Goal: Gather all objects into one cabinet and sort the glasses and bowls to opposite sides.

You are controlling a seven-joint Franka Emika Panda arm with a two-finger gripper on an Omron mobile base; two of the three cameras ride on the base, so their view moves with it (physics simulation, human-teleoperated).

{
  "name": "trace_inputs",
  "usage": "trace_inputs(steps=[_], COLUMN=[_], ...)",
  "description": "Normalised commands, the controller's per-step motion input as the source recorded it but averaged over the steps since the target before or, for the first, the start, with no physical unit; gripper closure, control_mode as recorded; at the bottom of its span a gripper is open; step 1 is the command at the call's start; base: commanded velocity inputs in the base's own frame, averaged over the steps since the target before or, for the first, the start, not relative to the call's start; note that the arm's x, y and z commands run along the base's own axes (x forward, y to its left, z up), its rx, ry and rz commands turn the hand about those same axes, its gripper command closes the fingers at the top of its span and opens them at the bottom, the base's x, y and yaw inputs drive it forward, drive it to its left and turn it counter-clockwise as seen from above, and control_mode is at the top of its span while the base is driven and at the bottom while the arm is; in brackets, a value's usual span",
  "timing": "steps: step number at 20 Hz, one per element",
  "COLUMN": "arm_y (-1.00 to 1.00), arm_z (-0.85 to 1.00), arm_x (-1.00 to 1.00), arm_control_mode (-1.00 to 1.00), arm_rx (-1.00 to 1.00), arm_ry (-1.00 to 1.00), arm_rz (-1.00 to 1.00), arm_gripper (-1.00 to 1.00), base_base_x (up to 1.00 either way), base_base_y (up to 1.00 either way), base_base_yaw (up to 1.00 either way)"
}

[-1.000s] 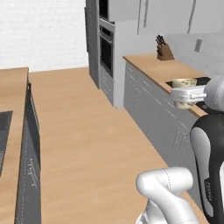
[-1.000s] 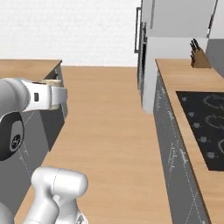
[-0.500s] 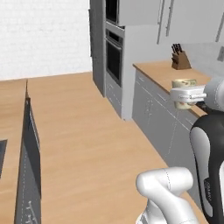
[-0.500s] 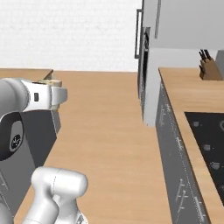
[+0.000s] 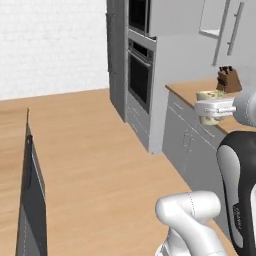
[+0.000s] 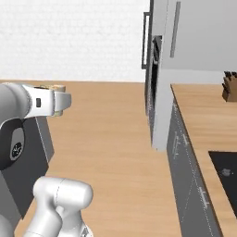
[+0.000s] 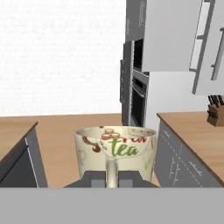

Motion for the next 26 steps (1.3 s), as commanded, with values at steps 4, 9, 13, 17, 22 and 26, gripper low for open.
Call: trace_inputs(steps=[4,9,13,17,22,26], arm_y=[0.0,0.0,0.0,0.0,0.0,0.0], arm_z=[0.0,0.0,0.0,0.0,0.0,0.0], arm_x=[0.0,0.0,0.0,0.0,0.0,0.0], arm_control_mode=[1.0,1.0,1.0,1.0,1.0,1.0], arm_rx=[0.0,0.0,0.0,0.0,0.0,0.0], arm_ry=[0.0,0.0,0.0,0.0,0.0,0.0], arm_rz=[0.0,0.0,0.0,0.0,0.0,0.0], arm_gripper=[1.0,1.0,1.0,1.0,1.0,1.0], base_base_x=[1.0,1.0,1.0,0.99,0.89,0.79], base_base_y=[0.09,0.06,0.15,0.43,0.5,0.2], base_base_yaw=[-0.1,-0.2,-0.32,-0.5,-0.59,-0.61])
